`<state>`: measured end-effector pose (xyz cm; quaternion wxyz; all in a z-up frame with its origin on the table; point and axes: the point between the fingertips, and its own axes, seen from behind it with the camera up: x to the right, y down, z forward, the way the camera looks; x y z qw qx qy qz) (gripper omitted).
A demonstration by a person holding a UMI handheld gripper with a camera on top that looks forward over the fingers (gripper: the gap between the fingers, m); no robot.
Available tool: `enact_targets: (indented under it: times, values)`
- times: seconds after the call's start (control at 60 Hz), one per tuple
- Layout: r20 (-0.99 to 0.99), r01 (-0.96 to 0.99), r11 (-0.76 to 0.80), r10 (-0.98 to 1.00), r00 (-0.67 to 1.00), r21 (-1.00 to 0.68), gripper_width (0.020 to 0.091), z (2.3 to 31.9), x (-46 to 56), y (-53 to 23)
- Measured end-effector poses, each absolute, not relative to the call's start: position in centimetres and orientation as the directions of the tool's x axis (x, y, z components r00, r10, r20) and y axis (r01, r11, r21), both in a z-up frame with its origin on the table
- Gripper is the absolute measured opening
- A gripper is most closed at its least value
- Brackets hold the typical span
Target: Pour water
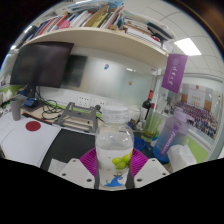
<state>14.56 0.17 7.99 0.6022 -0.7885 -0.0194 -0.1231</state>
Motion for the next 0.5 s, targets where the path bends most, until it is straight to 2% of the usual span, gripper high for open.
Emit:
enact_targets:
  times: [0.25,0.5]
  values:
    - [0.572,0.567,-0.296,0.079,0.816,-0.768,0.0392,14.2,3.3,5.6]
    - [0.903,0.928,-0.151,0.221,0.368,-0.341,0.0394,18.3,-10.9,11.9]
